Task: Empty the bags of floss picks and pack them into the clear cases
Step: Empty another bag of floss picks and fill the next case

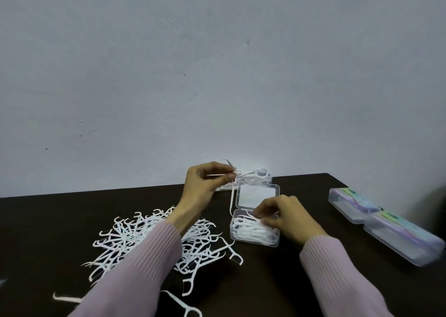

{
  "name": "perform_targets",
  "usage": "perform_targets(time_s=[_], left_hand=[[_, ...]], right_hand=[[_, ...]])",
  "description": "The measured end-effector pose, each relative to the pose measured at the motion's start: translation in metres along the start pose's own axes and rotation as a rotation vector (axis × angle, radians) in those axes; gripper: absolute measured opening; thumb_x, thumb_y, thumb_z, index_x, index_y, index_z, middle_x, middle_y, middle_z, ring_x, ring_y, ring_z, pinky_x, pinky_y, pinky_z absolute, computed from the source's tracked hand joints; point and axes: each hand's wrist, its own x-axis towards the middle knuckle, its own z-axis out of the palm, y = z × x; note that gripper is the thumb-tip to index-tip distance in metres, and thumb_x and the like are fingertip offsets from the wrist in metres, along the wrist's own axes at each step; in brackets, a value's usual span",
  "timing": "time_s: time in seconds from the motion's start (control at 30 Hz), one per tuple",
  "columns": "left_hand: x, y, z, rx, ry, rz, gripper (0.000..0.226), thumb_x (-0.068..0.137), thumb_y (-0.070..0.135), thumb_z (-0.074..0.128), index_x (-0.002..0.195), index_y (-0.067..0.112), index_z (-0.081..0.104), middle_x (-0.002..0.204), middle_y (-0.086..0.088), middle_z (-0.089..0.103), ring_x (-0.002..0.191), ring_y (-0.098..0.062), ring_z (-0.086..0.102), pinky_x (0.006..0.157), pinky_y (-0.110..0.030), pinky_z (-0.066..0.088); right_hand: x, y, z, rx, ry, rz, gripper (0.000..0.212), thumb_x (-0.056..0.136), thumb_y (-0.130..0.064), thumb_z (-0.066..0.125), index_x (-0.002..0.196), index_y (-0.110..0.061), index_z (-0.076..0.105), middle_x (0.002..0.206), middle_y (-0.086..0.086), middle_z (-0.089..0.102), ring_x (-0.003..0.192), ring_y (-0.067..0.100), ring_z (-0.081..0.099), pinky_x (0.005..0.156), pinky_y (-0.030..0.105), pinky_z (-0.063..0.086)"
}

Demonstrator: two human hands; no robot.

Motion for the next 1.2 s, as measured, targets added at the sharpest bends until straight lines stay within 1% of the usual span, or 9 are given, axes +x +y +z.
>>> perform_targets(time_s=[0.1,0.2,0.27,0.37,0.57,0.77,0.9,1.03,1.2], left_hand=[[-0.004,-0.007,0.002,-0.030,0.006,-0.057,0.016,0.073,-0.007,0.072,0.076,0.008,0.070,0.070,0.006,0.072,0.068,-0.003,0.067,0.062,-0.011,0.049],[-0.008,-0.013,0.005,-0.093,0.016,-0.120,0.015,0.072,-0.007,0.072,0.077,0.007,0.070,0.070,0.003,0.072,0.066,-0.005,0.067,0.063,-0.012,0.050],[-0.009,-0.016,0.008,-0.140,0.035,-0.158,0.015,0.072,-0.006,0.072,0.077,0.008,0.070,0.073,0.000,0.072,0.069,-0.010,0.067,0.068,-0.018,0.054],[-0.011,-0.019,0.013,-0.189,0.061,-0.210,0.015,0.073,-0.005,0.071,0.077,0.009,0.070,0.078,-0.004,0.071,0.076,-0.017,0.066,0.083,-0.031,0.053],[-0.016,-0.021,0.021,-0.151,0.056,-0.194,0.016,0.072,-0.007,0.072,0.074,0.009,0.070,0.081,-0.005,0.069,0.075,-0.013,0.065,0.079,-0.026,0.053],[-0.015,-0.026,0.018,-0.105,0.059,-0.178,0.014,0.071,-0.006,0.074,0.078,0.005,0.070,0.082,-0.004,0.071,0.073,-0.008,0.066,0.068,-0.014,0.052],[-0.014,-0.031,0.011,0.016,0.031,-0.173,0.013,0.072,-0.001,0.076,0.079,0.010,0.071,0.083,-0.002,0.073,0.077,-0.009,0.068,0.068,-0.012,0.050],[-0.018,-0.034,0.007,0.206,-0.113,-0.139,0.011,0.074,0.005,0.076,0.079,0.013,0.072,0.082,0.004,0.073,0.075,-0.005,0.068,0.065,-0.010,0.047],[-0.024,-0.037,0.011,0.396,-0.250,-0.081,0.011,0.074,0.007,0.077,0.081,0.015,0.073,0.081,0.005,0.073,0.076,-0.007,0.069,0.066,-0.014,0.051]], right_hand=[[0.000,0.002,-0.001,-0.023,0.135,0.036,0.014,0.085,-0.016,0.066,0.089,-0.029,0.069,0.089,-0.012,0.065,0.082,0.001,0.060,0.080,0.021,0.051],[0.000,-0.002,-0.005,0.310,0.240,0.046,0.019,0.084,-0.009,0.065,0.094,-0.024,0.064,0.088,-0.004,0.067,0.078,0.002,0.061,0.071,0.011,0.051],[-0.001,-0.008,-0.006,0.541,0.153,0.080,0.025,0.082,-0.008,0.068,0.103,-0.019,0.060,0.091,0.000,0.069,0.081,0.004,0.064,0.069,0.010,0.051],[0.001,-0.018,0.005,0.724,-0.044,0.119,0.030,0.080,-0.011,0.069,0.108,-0.014,0.058,0.087,0.002,0.071,0.081,0.011,0.069,0.073,0.021,0.056],[0.003,-0.023,0.011,0.932,-0.078,0.100,0.020,0.081,-0.004,0.067,0.100,-0.002,0.062,0.082,0.013,0.073,0.072,0.018,0.071,0.064,0.022,0.056],[0.002,-0.013,0.004,0.657,0.040,0.106,0.008,0.084,-0.009,0.065,0.092,-0.006,0.067,0.071,0.000,0.070,0.057,0.001,0.063,0.054,0.012,0.046],[0.002,-0.003,-0.001,0.402,0.211,0.165,0.012,0.088,-0.015,0.061,0.098,-0.015,0.068,0.089,-0.003,0.064,0.077,0.001,0.056,0.066,0.010,0.041],[0.001,0.003,-0.002,0.376,0.280,0.246,0.025,0.092,-0.012,0.054,0.115,-0.012,0.064,0.112,0.002,0.060,0.095,0.007,0.052,0.080,0.019,0.041],[0.002,0.005,-0.003,0.399,0.294,0.214,0.016,0.090,-0.008,0.057,0.101,-0.017,0.064,0.096,-0.002,0.063,0.077,-0.001,0.054,0.059,0.010,0.038]])
